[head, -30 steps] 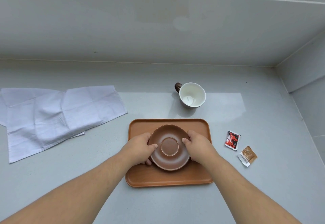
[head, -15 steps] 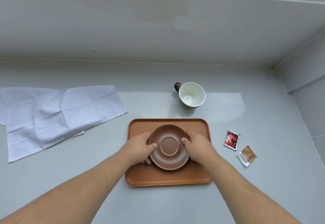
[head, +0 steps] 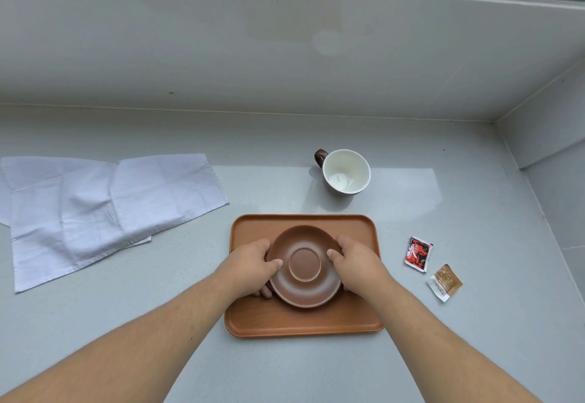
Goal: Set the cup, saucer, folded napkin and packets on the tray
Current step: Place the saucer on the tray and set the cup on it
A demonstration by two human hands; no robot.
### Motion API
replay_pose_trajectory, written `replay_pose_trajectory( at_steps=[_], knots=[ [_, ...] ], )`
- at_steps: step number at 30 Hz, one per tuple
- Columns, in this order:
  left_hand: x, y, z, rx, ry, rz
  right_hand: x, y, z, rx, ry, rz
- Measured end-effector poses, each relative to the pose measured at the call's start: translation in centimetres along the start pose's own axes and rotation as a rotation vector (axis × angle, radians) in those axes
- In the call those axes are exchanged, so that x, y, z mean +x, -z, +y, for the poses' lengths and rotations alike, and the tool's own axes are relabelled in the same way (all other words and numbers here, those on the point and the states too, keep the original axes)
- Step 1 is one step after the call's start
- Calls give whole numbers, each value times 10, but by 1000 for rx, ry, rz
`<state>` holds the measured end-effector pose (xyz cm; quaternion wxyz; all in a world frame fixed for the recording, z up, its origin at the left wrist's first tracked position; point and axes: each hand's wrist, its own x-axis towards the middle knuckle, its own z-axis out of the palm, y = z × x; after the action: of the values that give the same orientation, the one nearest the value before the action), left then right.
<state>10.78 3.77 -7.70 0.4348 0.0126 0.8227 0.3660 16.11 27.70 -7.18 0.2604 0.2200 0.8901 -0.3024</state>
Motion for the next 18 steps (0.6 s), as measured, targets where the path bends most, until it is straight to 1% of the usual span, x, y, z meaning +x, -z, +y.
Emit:
replay_pose_trajectory(
  at_steps=[3,4,6,7,8,10,11,12,14,16,18],
  knots=[
    [-1,0,2,39,11,0,-1,2,-1,-10,3,5],
    [-1,1,5,124,7,23,-2,4,-2,-30,8,7],
    [0,5,10,431,-35,158,-4,6,-3,-110,40,46],
    [1,8,15,555,-60,246,-4,9,-4,-134,51,97],
    [4,13,22,608,-86,320,-2,14,-7,-115,48,170],
    [12,24,40,591,-128,398,8,31,-14,95,-10,342],
    [19,30,51,570,-147,412,17,42,-19,235,-63,399],
    [27,36,62,550,-167,426,27,54,-25,355,-117,411],
    [44,46,86,499,-193,437,50,76,-34,470,-186,322],
    [58,53,106,442,-212,420,68,88,-41,469,-209,200],
    [69,55,122,449,-243,407,78,93,-44,484,-195,156]
  ],
)
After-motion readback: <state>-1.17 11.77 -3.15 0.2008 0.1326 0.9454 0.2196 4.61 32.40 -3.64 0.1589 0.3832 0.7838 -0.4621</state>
